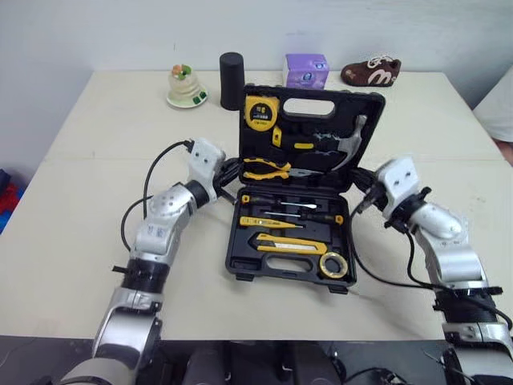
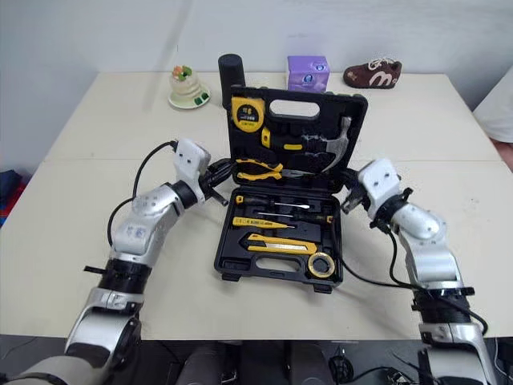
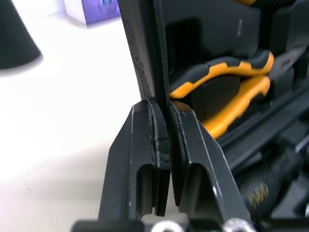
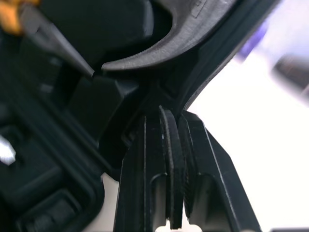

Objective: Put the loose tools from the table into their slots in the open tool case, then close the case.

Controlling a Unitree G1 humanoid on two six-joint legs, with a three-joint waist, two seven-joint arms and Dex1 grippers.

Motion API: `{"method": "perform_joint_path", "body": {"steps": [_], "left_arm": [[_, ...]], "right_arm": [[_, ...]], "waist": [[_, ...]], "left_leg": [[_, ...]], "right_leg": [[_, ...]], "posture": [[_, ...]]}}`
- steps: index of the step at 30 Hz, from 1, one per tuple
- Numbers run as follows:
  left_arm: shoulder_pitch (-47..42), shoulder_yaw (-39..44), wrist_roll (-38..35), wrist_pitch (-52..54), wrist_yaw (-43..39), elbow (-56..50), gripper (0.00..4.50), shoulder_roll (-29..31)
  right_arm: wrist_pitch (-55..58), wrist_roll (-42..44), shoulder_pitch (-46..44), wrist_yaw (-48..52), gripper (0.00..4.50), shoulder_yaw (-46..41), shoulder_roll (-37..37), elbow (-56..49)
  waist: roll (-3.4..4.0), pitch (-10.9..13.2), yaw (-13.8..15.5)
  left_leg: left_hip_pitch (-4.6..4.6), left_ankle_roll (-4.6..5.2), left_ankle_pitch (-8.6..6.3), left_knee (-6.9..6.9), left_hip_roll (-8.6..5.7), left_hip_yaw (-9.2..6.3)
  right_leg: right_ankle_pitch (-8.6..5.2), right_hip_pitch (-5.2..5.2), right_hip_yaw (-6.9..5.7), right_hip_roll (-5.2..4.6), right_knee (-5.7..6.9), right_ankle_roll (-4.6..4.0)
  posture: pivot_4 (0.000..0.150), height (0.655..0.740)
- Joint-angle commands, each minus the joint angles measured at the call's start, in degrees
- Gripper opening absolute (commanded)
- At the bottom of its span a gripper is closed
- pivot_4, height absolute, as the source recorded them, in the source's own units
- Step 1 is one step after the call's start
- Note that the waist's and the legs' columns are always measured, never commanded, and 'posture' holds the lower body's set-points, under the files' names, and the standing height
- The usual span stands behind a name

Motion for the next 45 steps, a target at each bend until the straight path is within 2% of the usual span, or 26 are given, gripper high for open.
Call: {"method": "perform_joint_path", "body": {"steps": [1,7,9,11,15,17,18,21,25,28,32,33,34,35,40,45], "left_arm": [[4.00,5.33,2.64,-12.07,1.47,-2.73,0.00,3.96],[13.34,3.09,3.73,-19.08,-3.28,-7.28,0.00,6.78],[14.66,3.72,2.46,-19.80,-3.67,-7.94,0.00,6.79],[15.98,4.01,0.32,-18.90,-5.16,-9.44,0.89,6.80],[19.74,4.05,-1.83,-16.67,-10.04,-12.46,2.77,9.71],[22.52,5.90,-3.74,-12.75,-12.42,-13.70,3.75,12.65],[23.72,7.69,-6.02,-9.26,-13.67,-13.74,3.81,14.18],[24.70,11.08,-9.14,-3.84,-15.60,-12.37,3.81,17.17],[19.93,11.35,-10.21,-1.04,-16.33,-10.24,3.81,16.64],[13.16,9.57,-9.27,0.65,-16.46,-6.23,2.99,14.57],[2.53,5.43,-5.96,1.01,-17.66,2.66,1.04,11.20],[-0.04,4.14,-4.79,1.08,-17.86,5.45,0.57,10.38],[-2.31,3.05,-3.69,1.12,-17.91,8.31,0.14,9.49],[-4.28,2.24,-3.06,1.31,-18.21,10.96,0.04,8.58],[-14.62,-0.68,2.15,-4.91,-16.68,27.20,0.04,3.57],[-17.21,-0.98,3.22,-9.91,-20.80,37.26,0.04,1.76]], "right_arm": [[-13.47,-8.00,3.50,-6.21,0.00,-3.12,-4.76,7.20],[-25.96,-14.42,7.07,-10.51,0.00,-0.80,-7.36,11.95],[-27.10,-15.47,7.51,-11.67,0.00,-0.25,-7.51,13.66],[-25.13,-12.73,8.33,-8.74,0.00,0.00,-7.61,14.05],[-20.66,-6.02,11.72,-3.59,1.70,-1.44,-8.85,9.96],[-16.41,0.09,15.61,1.42,2.75,-3.08,-10.08,5.80],[-14.15,3.75,19.11,4.00,3.26,-4.44,-10.92,2.19],[-5.05,12.73,29.51,8.58,3.26,-9.88,-12.34,-8.24],[3.23,20.01,41.74,15.55,3.26,-15.81,-14.72,-17.94],[10.27,22.96,49.32,18.37,2.40,-17.65,-15.64,-25.16],[14.10,21.40,53.18,20.78,0.34,-14.46,-15.69,-31.59],[15.07,21.06,52.91,20.92,0.00,-13.31,-15.49,-32.54],[15.98,20.71,52.27,20.76,0.00,-12.35,-15.12,-33.01],[16.67,20.34,51.31,20.47,0.00,-11.43,-14.74,-33.26],[18.11,17.16,46.52,19.53,0.00,-6.71,-12.65,-31.29],[16.97,12.39,40.57,17.51,0.00,-3.00,-9.87,-27.30]], "waist": [[0.00,0.00,-0.02],[0.00,0.00,0.01],[0.00,0.00,0.03],[0.00,0.00,0.00],[-0.03,-0.01,0.39],[0.00,-0.02,0.17],[0.00,-0.02,0.14],[-0.01,-0.01,0.10],[-0.02,0.01,0.28],[-0.06,-0.01,0.88],[-0.15,-0.03,1.47],[-0.15,-0.02,1.49],[-0.17,-0.01,1.46],[-0.17,-0.01,1.47],[-0.31,0.06,1.53],[-0.62,-0.01,0.70]], "left_leg": [[0.05,0.02,0.02,0.03,0.01,0.01],[0.19,0.02,0.03,0.01,0.13,-0.09],[0.33,0.02,0.03,0.01,0.14,-0.08],[0.82,0.02,0.00,-0.05,0.14,-0.09],[1.06,0.14,-0.15,-0.11,0.12,-0.54],[1.05,0.17,-0.17,-0.11,0.13,-0.56],[1.04,0.18,-0.18,-0.13,0.15,-0.56],[1.05,0.13,-0.20,-0.20,0.31,-0.66],[1.36,0.39,-0.38,-0.39,0.31,-0.83],[1.91,0.45,-0.39,-0.73,0.15,-0.82],[1.88,0.46,-0.44,-0.78,0.17,-0.78],[1.87,0.44,-0.45,-0.77,0.16,-0.74],[1.85,0.45,-0.45,-0.76,0.12,-0.72],[1.84,0.44,-0.44,-0.75,0.11,-0.65],[1.81,0.46,-0.45,-0.66,0.03,-0.56],[1.80,0.36,-0.48,-0.64,0.09,-0.52]], "right_leg": [[0.02,0.02,0.02,0.00,0.05,-0.03],[0.02,0.05,0.15,-0.02,0.13,-0.03],[0.02,0.19,0.15,-0.02,0.13,-0.03],[0.02,0.75,0.14,-0.02,-0.01,-0.04],[0.01,1.30,0.12,-0.12,-0.24,-0.06],[0.00,1.32,0.19,-0.16,-0.29,-0.07],[0.00,1.32,0.23,-0.20,-0.31,-0.07],[-0.01,1.38,0.21,-0.20,-0.44,-0.08],[0.01,1.71,0.08,-0.14,-0.55,-0.12],[0.01,2.19,0.09,-0.16,-0.77,-0.12],[0.01,2.19,0.07,-0.09,-0.92,-0.10],[0.02,2.15,0.00,-0.02,-0.95,-0.10],[0.02,2.14,-0.08,0.01,-0.93,-0.09],[0.03,2.10,-0.13,0.07,-0.93,-0.07],[0.07,2.08,-0.24,0.11,-0.94,0.01],[0.07,2.06,-0.23,0.09,-1.00,0.01]], "posture": [[0.150,0.7400],[0.150,0.7400],[0.150,0.7400],[0.150,0.7400],[0.150,0.7400],[0.150,0.7400],[0.150,0.7400],[0.150,0.7400],[0.150,0.7400],[0.150,0.7400],[0.150,0.7400],[0.150,0.7400],[0.150,0.7400],[0.150,0.7400],[0.150,0.7400],[0.150,0.7400]]}}
